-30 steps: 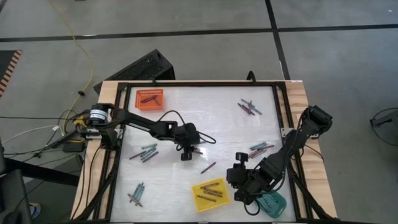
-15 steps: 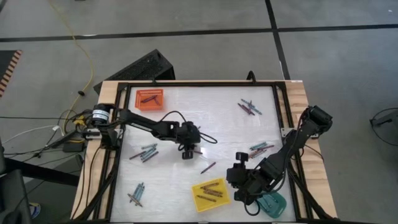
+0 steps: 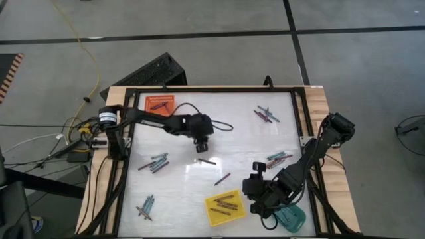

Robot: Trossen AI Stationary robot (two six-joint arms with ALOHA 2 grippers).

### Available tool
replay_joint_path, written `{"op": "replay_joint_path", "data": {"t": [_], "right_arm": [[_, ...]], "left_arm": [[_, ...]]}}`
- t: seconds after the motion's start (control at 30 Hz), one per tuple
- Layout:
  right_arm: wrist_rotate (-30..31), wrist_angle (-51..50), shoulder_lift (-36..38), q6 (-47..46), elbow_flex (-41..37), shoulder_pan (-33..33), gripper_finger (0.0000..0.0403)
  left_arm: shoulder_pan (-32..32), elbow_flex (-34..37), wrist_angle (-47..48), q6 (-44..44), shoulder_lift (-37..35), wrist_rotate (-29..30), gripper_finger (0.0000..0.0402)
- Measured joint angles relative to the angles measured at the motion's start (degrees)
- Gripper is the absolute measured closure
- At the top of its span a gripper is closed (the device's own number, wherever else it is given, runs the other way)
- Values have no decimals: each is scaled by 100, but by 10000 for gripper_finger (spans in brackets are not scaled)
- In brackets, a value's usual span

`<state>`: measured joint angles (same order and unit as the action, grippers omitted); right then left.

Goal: Sort crayons
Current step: Put the blue crayon into the green bin

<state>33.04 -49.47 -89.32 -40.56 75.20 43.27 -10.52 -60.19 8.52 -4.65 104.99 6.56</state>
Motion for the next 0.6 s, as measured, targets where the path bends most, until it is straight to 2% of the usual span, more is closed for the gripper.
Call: {"op": "replay_joint_path", "data": {"t": [0.17,0.3,0.43,0.6], "right_arm": [[0,-3,-2,-15,0,63,251],[2,-26,-2,-41,-7,59,251],[4,-23,-2,-57,-124,59,251],[8,-39,-2,-146,-162,16,251]], "left_arm": [[-202,36,-41,107,1,-549,218],[-251,33,-4,105,115,-712,206],[-327,14,243,285,372,-643,236],[-337,8,398,299,575,-628,305]]}}
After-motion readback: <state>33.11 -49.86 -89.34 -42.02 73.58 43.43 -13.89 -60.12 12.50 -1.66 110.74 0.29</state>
